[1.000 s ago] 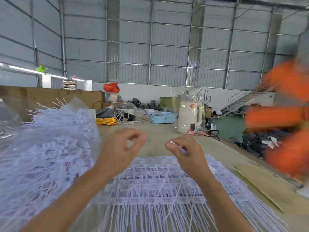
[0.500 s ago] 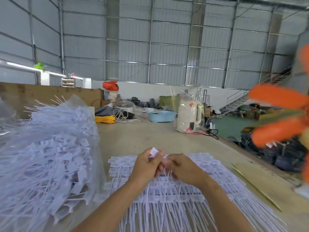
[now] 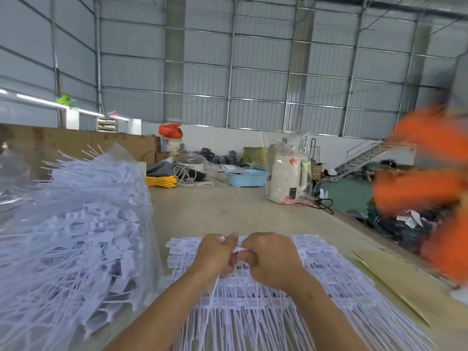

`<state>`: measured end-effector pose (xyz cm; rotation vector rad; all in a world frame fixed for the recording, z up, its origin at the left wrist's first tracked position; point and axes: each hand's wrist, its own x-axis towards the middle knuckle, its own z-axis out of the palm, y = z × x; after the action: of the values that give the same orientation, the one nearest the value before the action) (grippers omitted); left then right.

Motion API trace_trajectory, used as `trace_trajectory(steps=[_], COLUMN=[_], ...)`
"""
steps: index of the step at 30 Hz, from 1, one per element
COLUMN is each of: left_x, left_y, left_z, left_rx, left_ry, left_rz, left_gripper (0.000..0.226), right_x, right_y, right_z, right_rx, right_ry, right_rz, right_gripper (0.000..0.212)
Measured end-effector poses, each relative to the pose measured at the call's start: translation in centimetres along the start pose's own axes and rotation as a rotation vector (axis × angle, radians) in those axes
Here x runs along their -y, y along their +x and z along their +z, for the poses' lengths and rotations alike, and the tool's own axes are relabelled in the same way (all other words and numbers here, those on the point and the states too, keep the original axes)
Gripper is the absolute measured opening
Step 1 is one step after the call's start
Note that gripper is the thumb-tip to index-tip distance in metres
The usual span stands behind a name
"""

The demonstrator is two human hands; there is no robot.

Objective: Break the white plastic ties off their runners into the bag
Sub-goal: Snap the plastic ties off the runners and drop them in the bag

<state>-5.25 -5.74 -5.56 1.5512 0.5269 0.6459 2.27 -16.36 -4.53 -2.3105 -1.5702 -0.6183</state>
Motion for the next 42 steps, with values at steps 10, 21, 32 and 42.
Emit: trace_trajectory(steps=[10, 21, 32, 42], left_x=[-1.5, -1.2, -0.4, 0.2], left_y=[-0.1, -0.5, -0.5, -0.7], left_z=[0.7, 1.6, 0.3, -0.2], left_rx=[0.004, 0.191, 0.185, 0.122], left_ry=[-0.141, -0.344, -0.266, 0.048], left_rz=[0.005, -0.002, 0.029, 0.267], left_gripper=[0.040, 0.063, 0.048, 0.036], right_x=[0.4, 1.7, -0.5, -0.5], right_y=[-0.5, -0.2, -0.6, -0.4], right_z=[-3.6, -3.8, -2.2, -1.2], right_rx=[-0.065, -0.213, 0.096, 0.104], right_ry=[0.236, 0.824, 0.964, 0.672], right_rz=[0.042, 0.120, 0.252, 0.168], right_gripper=[0.033, 0.024, 0.023, 0.035])
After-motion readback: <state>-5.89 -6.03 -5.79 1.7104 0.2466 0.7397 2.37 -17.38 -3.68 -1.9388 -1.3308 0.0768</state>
